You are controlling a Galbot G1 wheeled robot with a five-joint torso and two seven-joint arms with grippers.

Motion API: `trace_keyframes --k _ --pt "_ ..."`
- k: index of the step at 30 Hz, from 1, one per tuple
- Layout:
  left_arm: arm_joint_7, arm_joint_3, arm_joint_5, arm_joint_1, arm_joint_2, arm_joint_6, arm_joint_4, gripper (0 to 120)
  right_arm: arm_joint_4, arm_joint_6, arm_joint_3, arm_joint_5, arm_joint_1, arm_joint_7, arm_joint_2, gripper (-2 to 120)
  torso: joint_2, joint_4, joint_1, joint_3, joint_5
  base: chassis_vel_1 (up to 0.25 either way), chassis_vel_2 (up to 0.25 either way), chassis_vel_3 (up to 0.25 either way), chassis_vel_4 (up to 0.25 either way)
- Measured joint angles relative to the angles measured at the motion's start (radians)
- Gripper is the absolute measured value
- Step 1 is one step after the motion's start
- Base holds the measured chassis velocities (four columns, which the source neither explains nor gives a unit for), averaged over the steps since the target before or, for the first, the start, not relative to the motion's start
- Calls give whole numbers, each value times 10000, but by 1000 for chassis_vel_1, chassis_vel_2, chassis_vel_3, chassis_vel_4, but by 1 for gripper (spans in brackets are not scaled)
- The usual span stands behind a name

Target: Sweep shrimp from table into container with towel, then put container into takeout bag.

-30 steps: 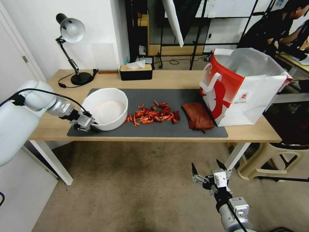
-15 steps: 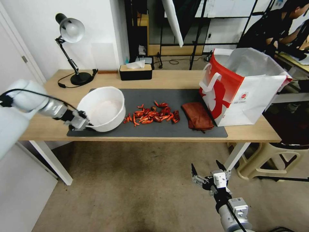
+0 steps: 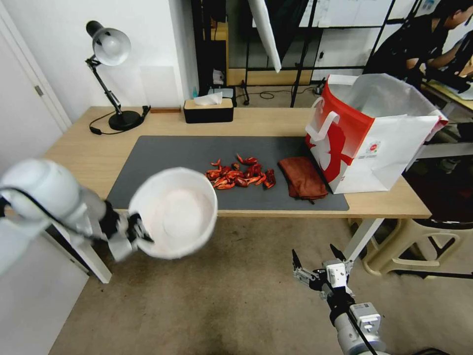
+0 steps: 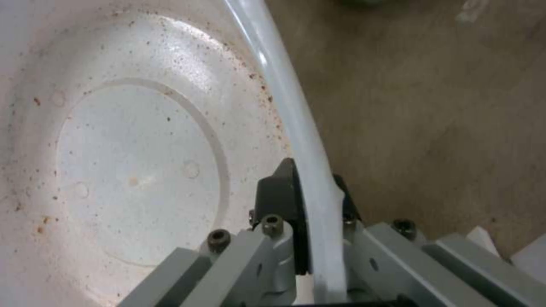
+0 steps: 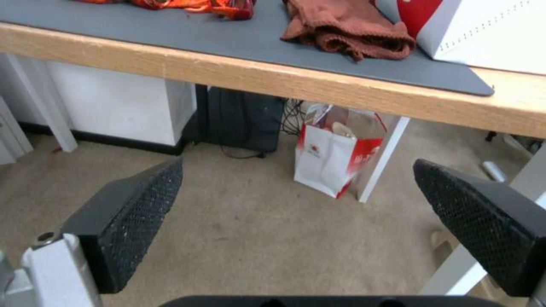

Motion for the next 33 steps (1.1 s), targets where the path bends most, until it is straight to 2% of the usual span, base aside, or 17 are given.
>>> trace_keyframes --k 1,4,5,8,9,11,12,14,16,17,19,20,23,24,27,33 --pt "0 0 0 0 0 0 0 0 0 0 0 0 0 0 0 100 0 0 0 0 0 0 0 0 0" --pt "104 157 790 857 -339 -190 -183 0 101 21 -4 -24 -53 0 22 100 0 1 0 0 -2 0 0 0 0" --pt "104 157 790 857 -339 -190 -183 0 101 21 -4 -24 -53 0 22 100 0 1 0 0 -2 0 0 0 0" --pt "131 375 1285 1285 -703 -316 -35 0 150 32 -13 -68 -78 0 71 100 0 0 1 0 1 0 0 0 0" --pt "131 375 1285 1285 -703 -316 -35 0 150 32 -13 -68 -78 0 71 100 0 0 1 0 1 0 0 0 0" --pt "136 574 1605 1342 -1038 -362 339 0 190 44 -35 -97 -97 0 127 100 -1 -1 0 0 0 0 0 0 0" --pt "136 574 1605 1342 -1038 -362 339 0 190 44 -35 -97 -97 0 127 100 -1 -1 0 0 0 0 0 0 0" --pt "93 749 2016 1346 -1412 -452 759 0 227 56 -42 -103 -136 -37 152 100 -2 -1 1 0 -1 0 0 0 0" --pt "-29 935 2218 1228 -1777 -504 1236 0 272 79 -29 -103 -157 -93 152 100 -2 0 0 0 -1 0 0 0 0" --pt "-29 935 2218 1228 -1777 -504 1236 0 272 79 -29 -103 -157 -93 152 100 -2 0 0 0 -1 0 0 0 0" --pt "-131 1100 2439 914 -2185 -626 1881 0 386 87 11 -72 -168 -151 155 100 -3 0 0 0 0 0 0 0 0" --pt "-131 1100 2439 914 -2185 -626 1881 0 386 87 11 -72 -168 -151 155 100 -3 0 0 0 0 0 0 0 0" --pt "-315 1439 2710 194 -2733 -849 3047 0 651 84 94 111 -147 -264 174 100 -3 -2 1 2 0 0 0 0 0" --pt "-315 1439 2710 194 -2733 -849 3047 0 651 84 94 111 -147 -264 174 100 -3 -2 1 2 0 0 0 0 0" --pt "-459 1783 2899 -380 -3149 -939 3795 0 971 58 205 431 -55 -394 168 100 -3 -2 1 2 0 0 0 0 0" --pt "-778 2257 3195 -895 -3511 -1008 4131 0 1281 -85 349 862 257 -463 45 100 -3 0 1 2 -1 0 0 0 0"
